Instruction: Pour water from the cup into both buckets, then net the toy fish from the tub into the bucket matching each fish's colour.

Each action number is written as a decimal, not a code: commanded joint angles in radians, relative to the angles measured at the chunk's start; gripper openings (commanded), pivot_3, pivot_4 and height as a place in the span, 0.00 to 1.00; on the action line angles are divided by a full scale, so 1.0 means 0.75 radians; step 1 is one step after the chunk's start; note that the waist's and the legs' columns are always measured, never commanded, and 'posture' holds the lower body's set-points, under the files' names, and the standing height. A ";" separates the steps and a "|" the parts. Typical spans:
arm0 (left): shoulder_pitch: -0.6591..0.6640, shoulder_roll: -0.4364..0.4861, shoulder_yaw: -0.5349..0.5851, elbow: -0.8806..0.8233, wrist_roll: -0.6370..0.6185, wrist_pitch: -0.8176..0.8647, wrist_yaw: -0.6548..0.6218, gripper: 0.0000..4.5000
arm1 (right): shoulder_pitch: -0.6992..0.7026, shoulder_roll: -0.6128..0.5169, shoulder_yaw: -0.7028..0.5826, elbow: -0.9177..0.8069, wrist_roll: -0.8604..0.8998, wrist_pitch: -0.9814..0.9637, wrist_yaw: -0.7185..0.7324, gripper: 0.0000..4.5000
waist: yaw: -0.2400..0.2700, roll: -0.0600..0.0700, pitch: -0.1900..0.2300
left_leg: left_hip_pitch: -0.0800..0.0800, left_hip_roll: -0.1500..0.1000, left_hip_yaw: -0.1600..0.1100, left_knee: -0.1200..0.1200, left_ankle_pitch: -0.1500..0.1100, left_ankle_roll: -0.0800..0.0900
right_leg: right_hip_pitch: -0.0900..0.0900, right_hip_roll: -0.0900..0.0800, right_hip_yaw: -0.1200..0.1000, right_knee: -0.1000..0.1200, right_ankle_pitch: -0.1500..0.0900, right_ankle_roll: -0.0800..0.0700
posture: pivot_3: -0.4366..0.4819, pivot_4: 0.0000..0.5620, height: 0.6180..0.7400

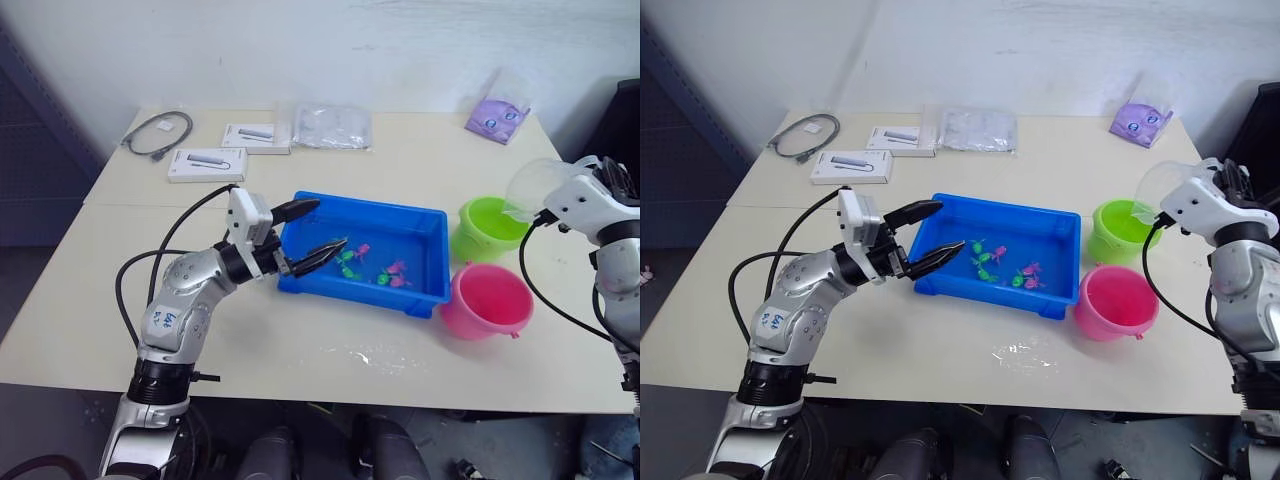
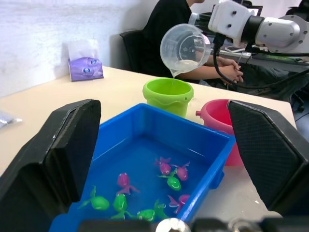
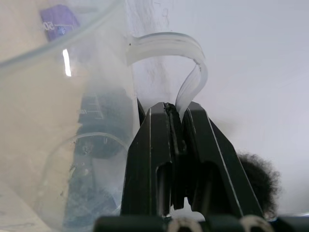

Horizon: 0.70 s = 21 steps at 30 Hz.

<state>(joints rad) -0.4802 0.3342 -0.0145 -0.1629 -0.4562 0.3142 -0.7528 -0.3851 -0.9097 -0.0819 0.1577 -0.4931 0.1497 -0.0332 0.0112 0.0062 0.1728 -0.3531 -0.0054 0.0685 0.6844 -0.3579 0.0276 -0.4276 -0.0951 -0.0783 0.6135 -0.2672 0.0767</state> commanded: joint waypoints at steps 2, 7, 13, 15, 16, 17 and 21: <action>-0.022 0.005 -0.004 -0.020 0.021 -0.037 0.000 1.00 | -0.043 -0.057 -0.005 0.031 -0.086 -0.051 -0.045 0.01 | -0.002 0.000 0.000 | 0.000 0.000 0.000 0.000 0.000 0.000 | 0.000 0.000 0.000 0.000 0.000 0.000 | 0.48 0.27 1.00; -0.010 -0.010 -0.022 -0.009 0.040 -0.063 -0.003 1.00 | -0.077 -0.102 0.051 0.109 -0.173 -0.135 -0.066 0.01 | -0.015 0.000 0.000 | 0.000 0.000 0.000 0.000 0.001 -0.001 | 0.000 0.000 0.000 0.000 0.000 0.000 | 0.48 0.27 1.00; 0.003 -0.037 -0.044 -0.015 0.050 -0.077 0.008 1.00 | -0.079 -0.132 0.059 0.149 -0.233 -0.189 -0.114 0.01 | -0.016 0.000 0.000 | 0.000 0.000 0.000 0.000 0.001 -0.003 | 0.000 0.000 0.000 0.001 0.000 0.000 | 0.48 0.27 1.00; 0.008 -0.047 -0.049 -0.015 0.055 -0.083 0.013 1.00 | -0.075 -0.132 0.057 0.146 -0.250 -0.196 -0.135 0.01 | -0.016 0.000 0.000 | 0.000 0.001 0.000 0.000 0.002 -0.003 | 0.000 0.000 0.000 0.001 0.000 0.000 | 0.48 0.27 1.00; 0.010 -0.051 -0.050 -0.015 0.055 -0.084 0.015 1.00 | -0.075 -0.131 0.056 0.146 -0.254 -0.197 -0.139 0.01 | -0.016 0.000 0.000 | 0.000 0.001 0.000 0.000 0.002 -0.003 | 0.000 0.000 0.000 0.001 0.000 0.000 | 0.48 0.27 1.00; 0.011 -0.055 -0.051 -0.016 0.056 -0.086 0.019 1.00 | -0.077 -0.128 0.056 0.142 -0.263 -0.198 -0.151 0.01 | -0.016 0.000 0.000 | 0.000 0.001 0.000 0.000 0.002 -0.003 | 0.000 0.000 0.000 0.001 0.000 0.000 | 0.48 0.27 1.00; 0.014 -0.063 -0.056 -0.018 0.057 -0.089 0.025 1.00 | -0.089 -0.121 0.062 0.138 -0.308 -0.196 -0.197 0.01 | -0.016 0.000 0.000 | 0.000 0.001 0.000 0.000 0.002 -0.003 | 0.000 0.000 0.000 0.001 0.000 0.000 | 0.48 0.27 1.00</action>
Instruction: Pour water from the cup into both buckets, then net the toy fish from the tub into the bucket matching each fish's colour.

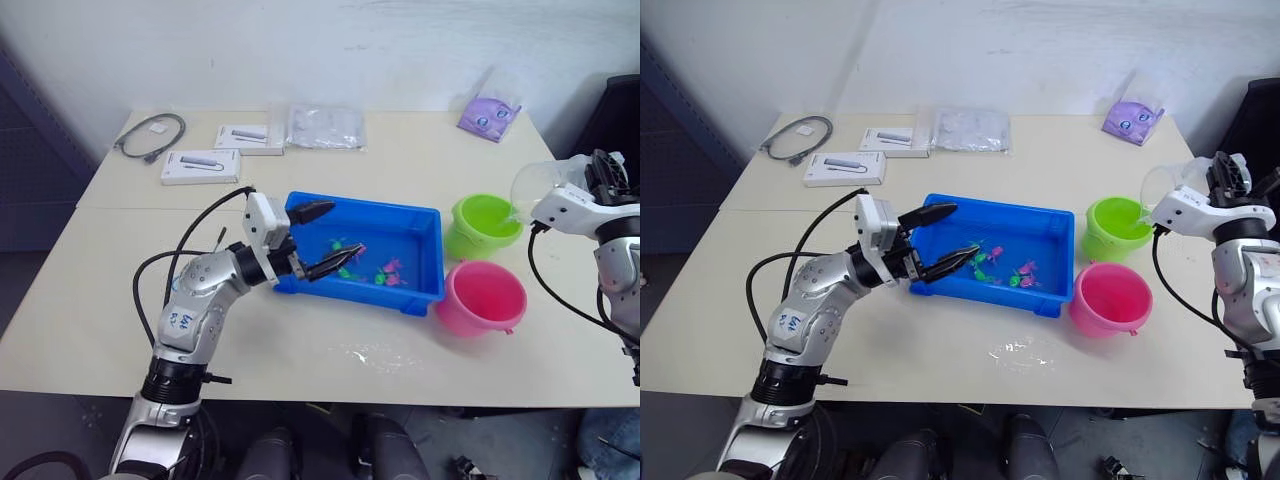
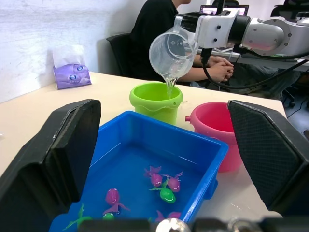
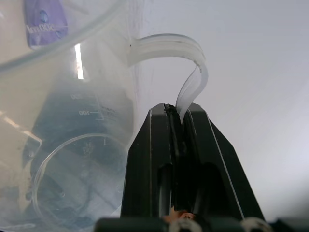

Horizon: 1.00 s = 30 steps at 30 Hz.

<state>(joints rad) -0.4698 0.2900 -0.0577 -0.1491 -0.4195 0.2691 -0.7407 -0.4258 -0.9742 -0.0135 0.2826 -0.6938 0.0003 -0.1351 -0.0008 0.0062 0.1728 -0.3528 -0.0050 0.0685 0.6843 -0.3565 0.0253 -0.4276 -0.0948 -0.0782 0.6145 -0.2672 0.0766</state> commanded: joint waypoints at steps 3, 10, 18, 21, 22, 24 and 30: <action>-0.003 -0.003 0.003 -0.031 0.008 -0.033 0.010 1.00 | -0.048 -0.046 -0.009 -0.025 -0.078 -0.033 -0.091 0.01 | 0.000 0.000 0.000 | 0.000 0.000 0.000 0.000 0.000 0.000 | 0.000 0.000 0.000 0.000 0.000 0.000 | 0.48 0.27 1.00; 0.006 -0.009 0.009 -0.045 -0.014 -0.039 0.006 1.00 | -0.077 -0.041 0.001 -0.002 -0.108 -0.062 -0.098 0.01 | 0.000 0.000 0.000 | 0.000 0.000 0.000 0.000 0.000 0.000 | 0.000 0.000 0.000 0.000 0.000 0.000 | 0.48 0.27 1.00; 0.030 -0.002 0.018 -0.081 -0.027 -0.027 0.009 1.00 | -0.108 -0.030 -0.003 0.032 -0.108 -0.087 -0.123 0.01 | -0.001 0.000 0.000 | 0.000 0.000 0.000 0.000 0.000 0.000 | 0.000 0.000 0.000 0.000 0.000 0.000 | 0.48 0.27 1.00; 0.035 0.001 0.018 -0.085 -0.030 -0.025 0.006 1.00 | -0.123 -0.040 0.002 0.055 -0.102 -0.129 -0.131 0.01 | -0.001 0.000 0.000 | 0.000 0.000 0.000 0.000 0.000 0.000 | 0.000 0.000 0.000 0.000 0.000 0.000 | 0.48 0.27 1.00; 0.037 0.004 0.015 -0.087 -0.029 -0.022 0.004 1.00 | -0.124 -0.035 -0.004 0.058 -0.082 -0.139 -0.114 0.01 | -0.001 0.000 0.000 | 0.000 0.000 0.000 0.000 0.000 0.000 | 0.000 0.000 0.000 0.000 0.000 0.000 | 0.48 0.27 1.00; 0.040 0.012 0.007 -0.092 -0.024 -0.016 -0.003 1.00 | -0.103 -0.021 -0.027 0.054 -0.035 -0.160 -0.095 0.01 | -0.001 0.000 0.000 | 0.000 0.000 0.000 0.000 0.000 0.000 | 0.000 0.000 0.000 0.000 0.000 0.000 | 0.48 0.27 1.00; 0.055 0.022 0.039 -0.125 -0.036 0.002 0.023 1.00 | -0.074 0.110 -0.166 0.067 0.258 -0.093 0.021 0.01 | 0.000 0.000 0.000 | 0.000 0.000 0.000 0.000 0.000 0.000 | 0.000 0.000 0.000 0.000 0.000 0.000 | 0.48 0.27 1.00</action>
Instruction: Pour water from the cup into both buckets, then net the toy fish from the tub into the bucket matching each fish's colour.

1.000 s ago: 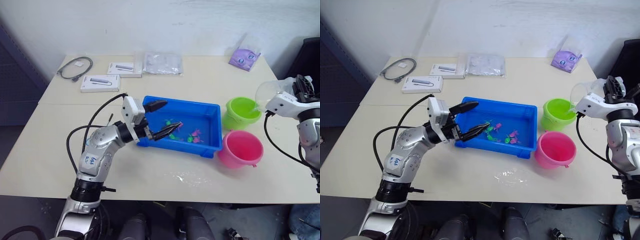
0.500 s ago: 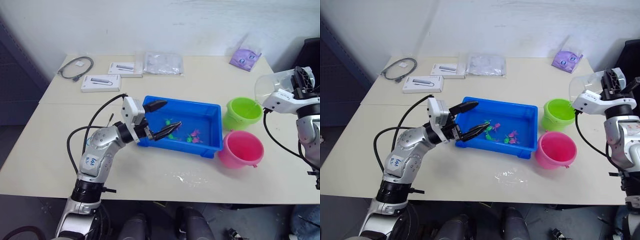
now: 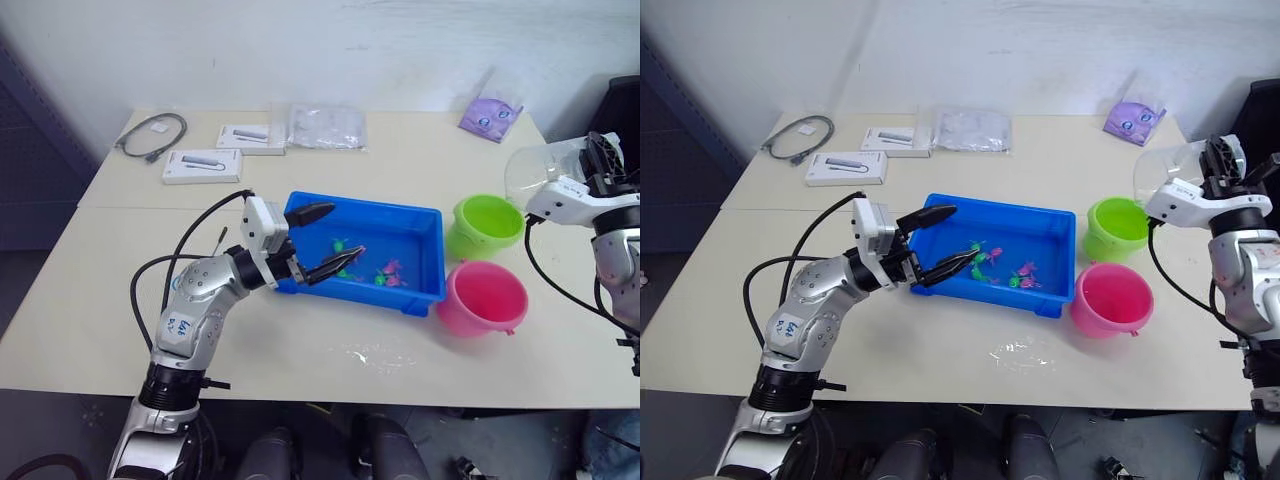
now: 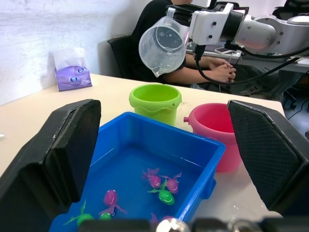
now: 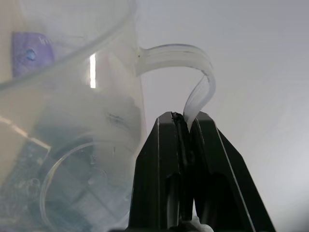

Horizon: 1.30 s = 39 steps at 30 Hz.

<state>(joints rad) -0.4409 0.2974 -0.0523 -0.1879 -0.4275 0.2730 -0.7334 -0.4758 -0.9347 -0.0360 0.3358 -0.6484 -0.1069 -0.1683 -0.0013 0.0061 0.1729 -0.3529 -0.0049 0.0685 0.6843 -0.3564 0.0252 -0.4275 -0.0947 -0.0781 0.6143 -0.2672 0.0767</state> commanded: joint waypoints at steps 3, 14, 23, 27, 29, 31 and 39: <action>0.032 0.014 0.031 -0.097 -0.029 0.005 0.014 1.00 | -0.016 0.153 -0.262 -0.045 0.413 0.092 0.140 0.01 | 0.000 0.000 0.000 | 0.000 0.000 0.000 0.000 0.000 0.000 | 0.000 0.000 0.000 0.000 0.000 0.000 | 0.48 0.27 1.00; 0.018 0.145 0.029 -0.218 -0.264 0.194 -0.190 1.00 | 0.200 0.550 -0.963 -0.616 1.416 0.734 0.325 0.01 | 0.008 0.000 0.000 | -0.001 0.000 -0.004 0.000 -0.001 0.002 | 0.001 0.000 -0.001 0.006 0.000 0.000 | 0.48 0.27 1.00; 0.013 0.205 -0.015 -0.213 -0.291 0.244 -0.319 1.00 | 0.486 0.763 -1.003 -0.634 1.366 0.661 0.177 0.01 | -0.005 0.001 0.000 | 0.000 0.000 -0.002 -0.001 -0.002 0.004 | 0.001 0.000 0.002 0.006 0.000 -0.001 | 0.48 0.27 1.00; 0.006 0.193 -0.022 -0.215 -0.306 0.269 -0.318 1.00 | 0.504 0.754 -0.991 -0.516 1.374 0.643 0.197 0.01 | -0.008 0.001 -0.001 | 0.003 0.000 0.001 -0.001 -0.002 0.005 | 0.000 0.000 0.005 0.006 0.000 -0.001 | 0.48 0.27 1.00; 0.005 0.195 -0.024 -0.216 -0.308 0.275 -0.321 1.00 | 0.501 0.750 -0.969 -0.467 1.364 0.605 0.216 0.01 | -0.007 0.001 -0.001 | 0.003 0.000 0.000 -0.001 -0.002 0.006 | 0.000 0.000 0.005 0.006 -0.001 -0.001 | 0.48 0.27 1.00; 0.005 0.198 -0.021 -0.212 -0.308 0.276 -0.325 1.00 | 0.485 0.758 -0.949 -0.405 1.375 0.572 0.238 0.01 | -0.007 0.001 -0.001 | 0.003 0.000 0.000 -0.001 -0.002 0.006 | 0.000 0.000 0.005 0.006 -0.001 -0.002 | 0.48 0.27 1.00; -0.003 0.196 -0.026 -0.221 -0.310 0.302 -0.309 1.00 | 0.362 0.737 -0.890 -0.152 1.341 0.400 0.236 0.01 | -0.004 0.001 -0.001 | 0.002 0.000 0.000 -0.001 -0.002 0.006 | 0.000 0.000 0.005 0.006 -0.001 -0.002 | 0.48 0.27 1.00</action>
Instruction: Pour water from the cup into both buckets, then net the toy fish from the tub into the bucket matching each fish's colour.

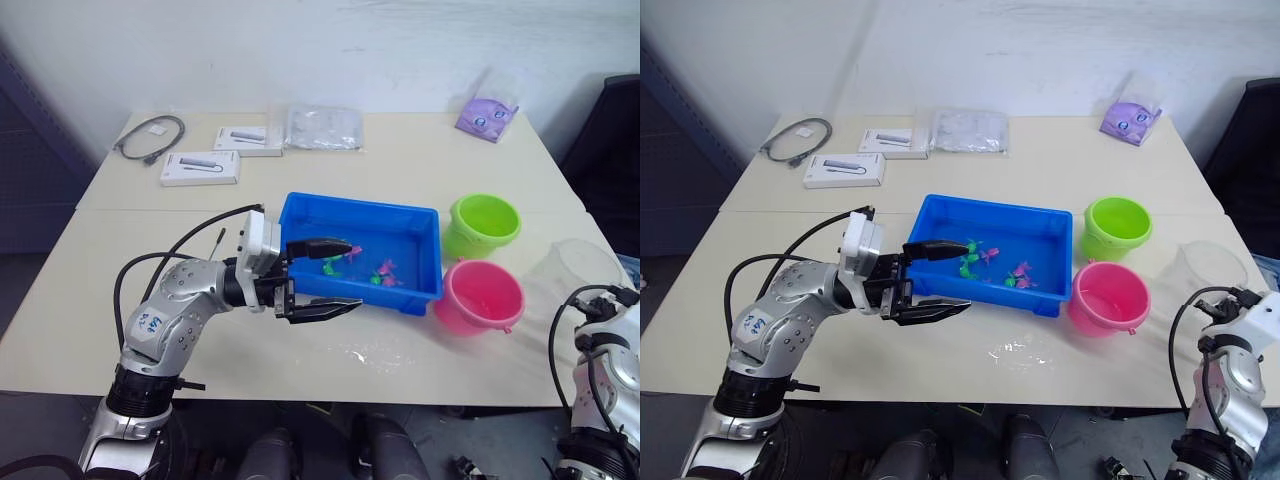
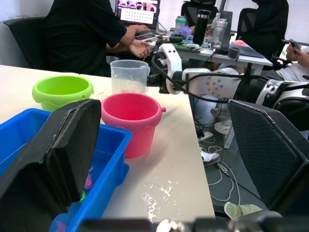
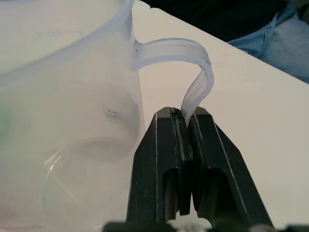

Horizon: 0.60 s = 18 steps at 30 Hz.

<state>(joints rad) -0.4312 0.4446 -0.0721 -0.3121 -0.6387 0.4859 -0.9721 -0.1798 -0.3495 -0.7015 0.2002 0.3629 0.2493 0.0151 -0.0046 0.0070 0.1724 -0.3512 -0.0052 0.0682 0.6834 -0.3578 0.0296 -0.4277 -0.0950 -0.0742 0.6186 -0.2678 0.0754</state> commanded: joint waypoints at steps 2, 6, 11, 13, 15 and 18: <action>-0.011 0.001 0.003 -0.067 -0.032 0.029 0.018 1.00 | -0.047 -0.047 0.001 0.063 -0.025 -0.111 -0.029 0.01 | 0.001 0.000 0.000 | 0.000 0.000 0.000 0.000 0.000 0.000 | 0.000 0.000 0.000 0.000 0.000 0.000 | 0.48 0.27 1.00; 0.009 0.008 0.017 -0.086 -0.034 0.045 0.037 1.00 | -0.030 -0.027 0.019 0.031 0.014 -0.072 -0.005 0.32 | 0.001 0.000 0.000 | -0.001 0.000 -0.001 0.000 0.000 0.000 | 0.000 0.000 0.000 0.000 0.000 0.000 | 0.48 0.27 1.00; 0.078 0.040 0.046 -0.120 -0.042 0.075 0.053 1.00 | 0.134 0.014 0.025 -0.195 0.063 0.013 0.004 0.87 | 0.004 0.000 0.000 | -0.001 0.000 -0.002 0.000 0.000 0.000 | 0.000 0.000 0.000 0.000 0.000 0.000 | 0.48 0.27 1.00; 0.100 0.053 0.061 -0.123 -0.038 0.075 0.059 1.00 | 0.227 0.019 0.015 -0.278 0.074 0.030 0.014 0.99 | 0.004 0.000 0.000 | -0.001 0.001 -0.003 -0.001 0.000 0.000 | 0.000 0.000 -0.001 -0.001 0.000 -0.001 | 0.48 0.27 1.00; 0.115 0.062 0.071 -0.123 -0.034 0.071 0.068 1.00 | 0.302 0.016 -0.010 -0.326 0.090 0.050 0.013 0.99 | 0.004 0.000 0.000 | -0.001 0.000 -0.003 -0.001 0.000 0.000 | 0.000 -0.001 0.000 -0.001 0.000 0.000 | 0.48 0.27 1.00; 0.146 0.076 0.088 -0.125 -0.031 0.067 0.073 1.00 | 0.438 0.005 -0.080 -0.415 0.168 0.114 0.047 0.99 | 0.005 0.000 0.000 | 0.000 0.000 -0.003 -0.001 -0.001 0.000 | 0.000 -0.001 0.000 -0.002 0.000 0.000 | 0.48 0.27 1.00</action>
<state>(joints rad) -0.3340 0.4899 -0.0337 -0.3760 -0.6429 0.5458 -0.9187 0.1184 -0.3341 -0.7045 -0.0459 0.4464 0.3178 0.0351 -0.0006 0.0070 0.1724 -0.3517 -0.0049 0.0657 0.6823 -0.3586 0.0299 -0.4275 -0.0961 -0.0745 0.6169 -0.2680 0.0751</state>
